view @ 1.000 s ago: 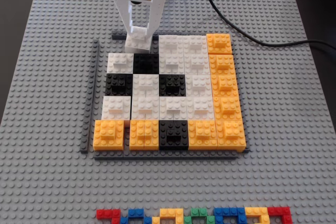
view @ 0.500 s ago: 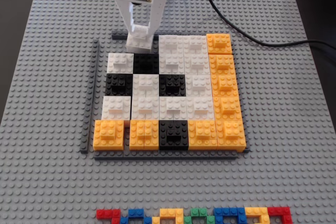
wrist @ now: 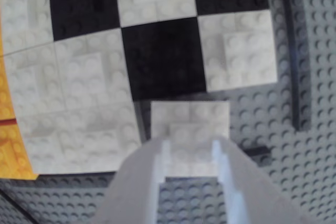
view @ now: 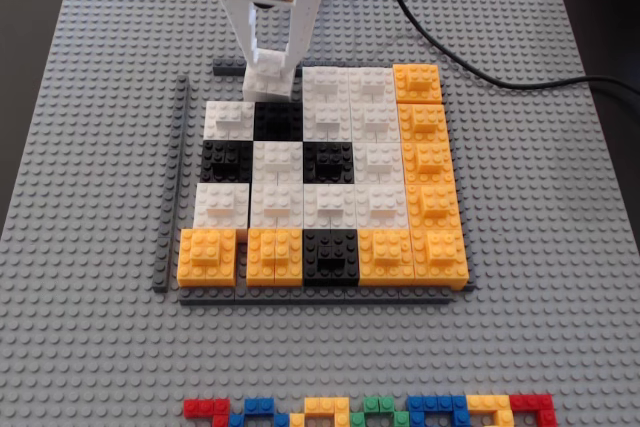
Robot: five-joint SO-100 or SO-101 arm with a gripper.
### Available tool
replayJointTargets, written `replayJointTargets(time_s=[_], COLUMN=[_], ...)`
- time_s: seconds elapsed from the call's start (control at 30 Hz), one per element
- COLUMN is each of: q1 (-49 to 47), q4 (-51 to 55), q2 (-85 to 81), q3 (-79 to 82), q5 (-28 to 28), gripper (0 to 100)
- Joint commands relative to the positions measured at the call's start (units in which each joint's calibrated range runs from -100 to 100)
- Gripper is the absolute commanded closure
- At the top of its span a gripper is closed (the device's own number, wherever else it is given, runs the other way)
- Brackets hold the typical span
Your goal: Grab the cube and place it into the grid
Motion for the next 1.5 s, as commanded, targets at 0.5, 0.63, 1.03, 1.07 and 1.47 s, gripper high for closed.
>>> replayJointTargets(time_s=[0.5, 0.63, 1.03, 1.07, 1.47], q1=[-0.6, -0.5, 0.1, 0.1, 0.6], q4=[-1.6, -1.7, -2.0, -2.0, -2.5], q2=[0.1, 0.1, -0.4, -0.4, -0.5], q3=[0.6, 1.0, 2.1, 2.2, 3.3], q5=[-0.7, -0.8, -0.7, -0.6, -0.3], gripper=[97, 96, 90, 89, 90])
